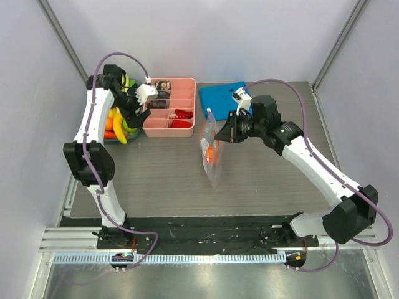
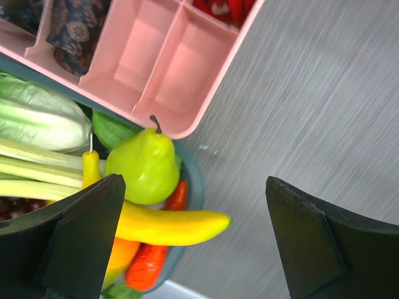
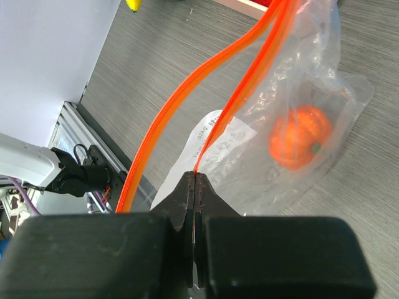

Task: Place the food in the zip-top bag and seal the zipper
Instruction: Pick up the fake fruit from the bin.

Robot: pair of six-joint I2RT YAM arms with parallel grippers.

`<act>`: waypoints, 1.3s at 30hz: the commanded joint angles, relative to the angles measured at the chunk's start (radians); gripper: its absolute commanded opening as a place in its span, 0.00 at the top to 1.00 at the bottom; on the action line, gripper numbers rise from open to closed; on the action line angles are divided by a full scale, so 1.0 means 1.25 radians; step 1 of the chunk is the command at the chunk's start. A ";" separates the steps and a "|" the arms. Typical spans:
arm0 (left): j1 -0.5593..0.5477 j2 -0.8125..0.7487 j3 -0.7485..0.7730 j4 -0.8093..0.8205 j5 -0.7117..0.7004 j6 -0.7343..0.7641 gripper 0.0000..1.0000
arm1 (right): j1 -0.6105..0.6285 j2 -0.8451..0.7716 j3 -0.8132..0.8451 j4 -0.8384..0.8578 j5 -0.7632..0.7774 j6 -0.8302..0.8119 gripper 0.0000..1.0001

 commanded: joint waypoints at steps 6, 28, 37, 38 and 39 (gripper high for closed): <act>0.042 0.092 0.059 -0.094 -0.057 0.371 0.03 | -0.004 -0.018 0.020 0.007 -0.004 -0.012 0.99; 0.049 0.202 0.088 -0.072 -0.093 0.546 0.04 | -0.032 0.032 0.035 0.021 -0.007 -0.001 0.99; 0.047 0.218 0.069 -0.047 -0.098 0.555 0.06 | -0.037 0.040 0.035 0.022 -0.003 0.000 0.99; 0.048 0.218 0.069 -0.045 -0.100 0.555 0.07 | -0.039 0.041 0.035 0.021 -0.003 0.000 0.99; 0.048 0.217 0.069 -0.045 -0.100 0.555 0.08 | -0.039 0.041 0.035 0.021 -0.003 0.000 0.99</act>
